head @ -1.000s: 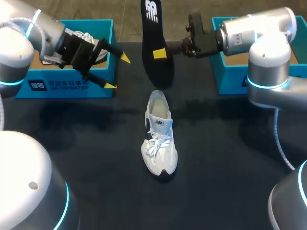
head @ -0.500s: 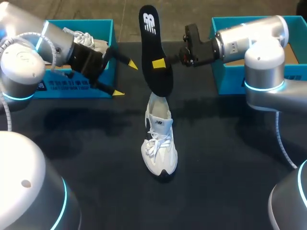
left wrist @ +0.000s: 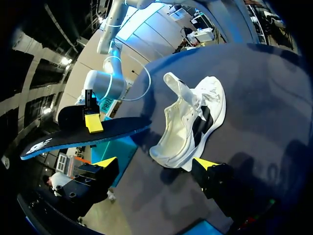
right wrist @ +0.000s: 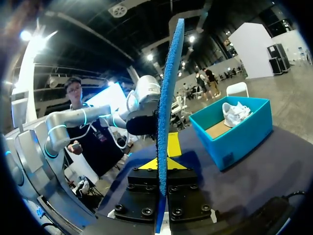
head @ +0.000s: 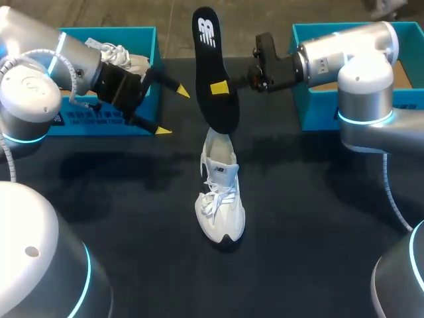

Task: Take the shoe out of the shoebox, open the shoe tongue, remove and reinsert the insole, then place the shoe into the shoebox

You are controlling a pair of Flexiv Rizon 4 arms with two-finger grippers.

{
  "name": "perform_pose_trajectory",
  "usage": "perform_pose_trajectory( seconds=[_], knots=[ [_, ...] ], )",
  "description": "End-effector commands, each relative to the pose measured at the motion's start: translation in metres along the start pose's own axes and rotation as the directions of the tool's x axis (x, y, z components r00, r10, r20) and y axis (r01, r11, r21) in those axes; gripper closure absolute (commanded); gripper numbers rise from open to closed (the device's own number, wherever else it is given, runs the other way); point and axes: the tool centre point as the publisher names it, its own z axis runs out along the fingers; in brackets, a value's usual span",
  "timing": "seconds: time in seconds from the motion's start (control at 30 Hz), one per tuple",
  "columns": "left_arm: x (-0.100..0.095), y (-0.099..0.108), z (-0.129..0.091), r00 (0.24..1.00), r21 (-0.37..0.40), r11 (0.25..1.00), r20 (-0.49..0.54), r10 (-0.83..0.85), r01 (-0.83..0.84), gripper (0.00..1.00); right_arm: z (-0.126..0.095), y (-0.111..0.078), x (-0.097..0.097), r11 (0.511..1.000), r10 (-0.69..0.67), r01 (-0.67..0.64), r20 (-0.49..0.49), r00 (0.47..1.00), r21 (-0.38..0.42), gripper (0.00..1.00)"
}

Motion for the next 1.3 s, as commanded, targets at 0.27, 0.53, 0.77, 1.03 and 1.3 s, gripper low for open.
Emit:
perform_pose_trajectory(
  seconds=[0.27,0.53,0.77,1.03,1.3],
  knots=[
    [0.005,0.013,-0.001,0.975,-0.047,0.973,0.006,-0.224,0.224,0.00,-0.001,-0.014,-0.025,0.996,-0.083,0.084,-0.024,0.996,0.021,1.00],
    [0.022,0.021,0.001,0.928,-0.051,0.927,-0.009,-0.373,0.372,0.00,0.004,-0.022,-0.030,0.996,-0.082,0.084,-0.065,0.994,0.025,1.00],
    [0.028,0.023,0.010,0.917,-0.068,0.916,-0.041,-0.398,0.395,0.00,0.008,-0.030,-0.034,0.993,-0.106,0.110,-0.095,0.990,0.045,1.00],
    [0.030,0.021,0.024,0.912,-0.124,0.912,-0.083,-0.402,0.390,0.00,0.011,-0.044,-0.037,0.993,-0.110,0.114,-0.108,0.988,0.035,1.00],
    [0.027,0.014,0.030,0.911,-0.166,0.908,-0.091,-0.403,0.385,0.00,0.017,-0.053,-0.039,0.994,-0.098,0.102,-0.124,0.987,0.030,1.00]
  ],
)
